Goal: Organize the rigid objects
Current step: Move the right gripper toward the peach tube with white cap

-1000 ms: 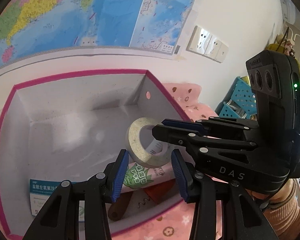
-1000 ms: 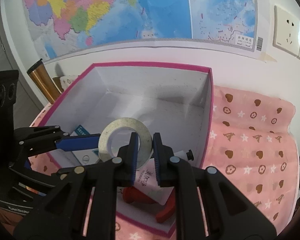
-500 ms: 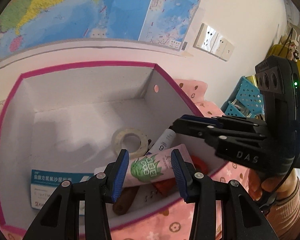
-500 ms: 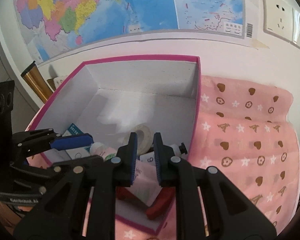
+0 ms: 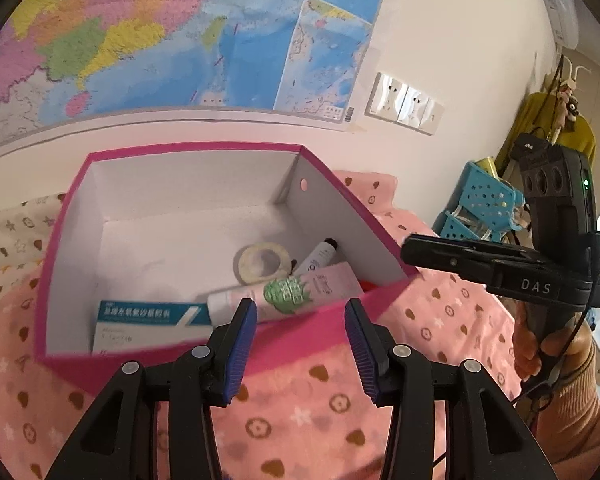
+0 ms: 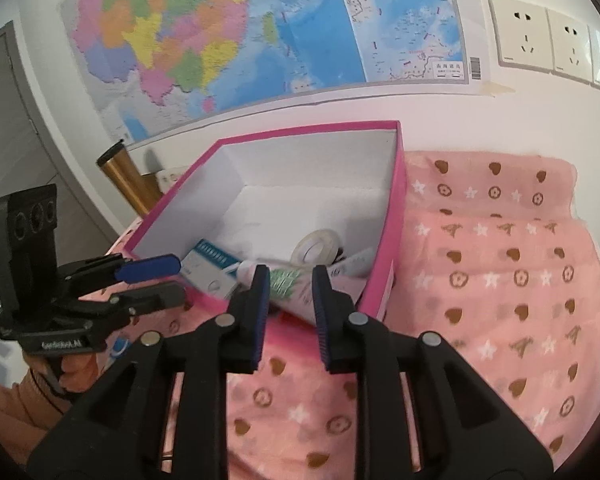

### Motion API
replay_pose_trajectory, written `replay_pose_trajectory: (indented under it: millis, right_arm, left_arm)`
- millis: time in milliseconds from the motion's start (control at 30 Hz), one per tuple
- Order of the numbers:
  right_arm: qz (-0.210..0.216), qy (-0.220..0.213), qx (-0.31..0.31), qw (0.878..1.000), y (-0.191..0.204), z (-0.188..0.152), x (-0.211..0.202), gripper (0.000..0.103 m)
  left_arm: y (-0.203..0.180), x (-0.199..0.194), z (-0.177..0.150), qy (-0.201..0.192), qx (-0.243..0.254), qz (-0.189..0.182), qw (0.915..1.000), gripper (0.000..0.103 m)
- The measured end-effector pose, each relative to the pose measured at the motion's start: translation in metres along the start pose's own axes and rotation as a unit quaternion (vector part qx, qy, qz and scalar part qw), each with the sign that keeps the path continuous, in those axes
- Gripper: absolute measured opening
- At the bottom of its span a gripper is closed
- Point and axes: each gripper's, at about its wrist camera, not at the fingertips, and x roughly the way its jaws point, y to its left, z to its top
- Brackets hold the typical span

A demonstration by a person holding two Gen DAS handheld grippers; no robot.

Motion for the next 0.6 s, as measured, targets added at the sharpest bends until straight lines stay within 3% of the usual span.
replay_pose_trajectory:
  millis: [300, 600]
  right_arm:
    - [0.021, 0.022, 0.022, 0.999, 0.001, -0.049, -0.019, 0.024]
    - [0.026, 0.075, 0.046, 0.996, -0.001, -0.098, -0.021, 0.028]
  left_arm:
    - [-0.008, -0.016, -0.032, 0.017, 0.002, -0.003, 0.9999, 0.047]
    - [-0.021, -0.021, -0.073, 0.047, 0.001, -0.001, 0.9989, 0.047]
